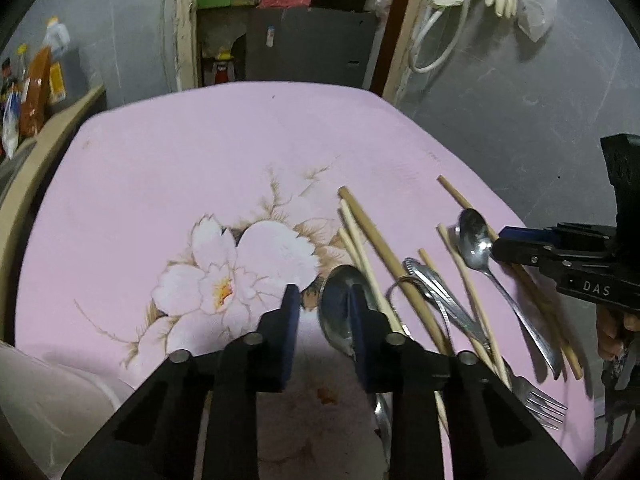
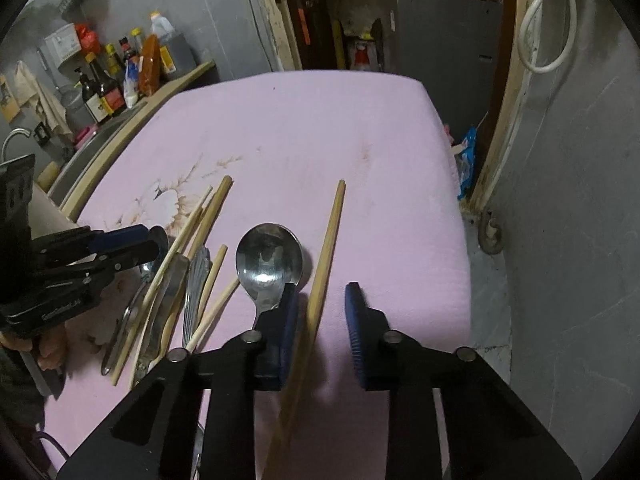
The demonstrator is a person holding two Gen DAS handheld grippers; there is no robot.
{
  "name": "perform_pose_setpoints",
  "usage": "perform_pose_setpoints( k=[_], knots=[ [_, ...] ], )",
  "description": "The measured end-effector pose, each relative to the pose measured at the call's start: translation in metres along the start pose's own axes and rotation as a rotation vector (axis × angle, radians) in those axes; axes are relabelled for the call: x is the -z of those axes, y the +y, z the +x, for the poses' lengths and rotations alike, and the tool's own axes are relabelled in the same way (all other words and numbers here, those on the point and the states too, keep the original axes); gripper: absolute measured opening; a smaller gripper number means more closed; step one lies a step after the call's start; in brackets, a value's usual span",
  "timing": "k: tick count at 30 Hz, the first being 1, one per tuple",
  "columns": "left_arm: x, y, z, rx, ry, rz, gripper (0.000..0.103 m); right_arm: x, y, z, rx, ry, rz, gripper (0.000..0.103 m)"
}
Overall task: Organize utensils
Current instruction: 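Reach the right tool to the utensil pile and grasp a wooden chopstick, then lift the chopstick with the right tool and drop it into the white holder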
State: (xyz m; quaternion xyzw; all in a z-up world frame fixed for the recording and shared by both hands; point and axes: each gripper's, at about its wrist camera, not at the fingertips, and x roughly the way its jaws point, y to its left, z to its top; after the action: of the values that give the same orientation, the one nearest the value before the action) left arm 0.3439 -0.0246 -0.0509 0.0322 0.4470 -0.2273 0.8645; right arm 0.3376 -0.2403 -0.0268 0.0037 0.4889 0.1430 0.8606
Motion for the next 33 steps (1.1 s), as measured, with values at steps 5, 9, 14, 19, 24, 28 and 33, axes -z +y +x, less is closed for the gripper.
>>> perform_pose_setpoints(
  k=[5, 9, 14, 19, 24, 28, 33],
  knots=[
    [-0.004, 0.007, -0.003, 0.013, 0.007, -0.024, 0.007, -0.007, 0.003, 0.006, 0.025, 0.044, 0.003, 0.021],
    [-0.004, 0.001, -0.008, -0.001, -0.002, -0.030, 0.002, -0.010, 0.000, 0.006, 0.031, 0.052, 0.047, 0.008],
    [-0.002, -0.007, -0.021, -0.029, -0.047, -0.027, 0.000, -0.005, -0.009, -0.001, -0.026, 0.026, 0.146, 0.005],
    [0.004, -0.022, -0.047, -0.079, -0.133, 0.019, 0.000, 0.013, 0.000, -0.033, -0.094, -0.153, 0.159, 0.005],
    [0.013, -0.032, -0.078, -0.132, -0.241, 0.026, 0.000, 0.034, 0.030, -0.071, -0.113, -0.417, 0.101, 0.005],
    [0.019, -0.037, -0.112, -0.266, -0.354, 0.011, 0.000, 0.037, 0.056, -0.090, -0.107, -0.588, 0.063, 0.005],
    [0.019, -0.034, -0.165, -0.358, -0.492, -0.004, 0.000, 0.022, 0.096, -0.100, -0.121, -0.735, 0.009, 0.005]
  ],
)
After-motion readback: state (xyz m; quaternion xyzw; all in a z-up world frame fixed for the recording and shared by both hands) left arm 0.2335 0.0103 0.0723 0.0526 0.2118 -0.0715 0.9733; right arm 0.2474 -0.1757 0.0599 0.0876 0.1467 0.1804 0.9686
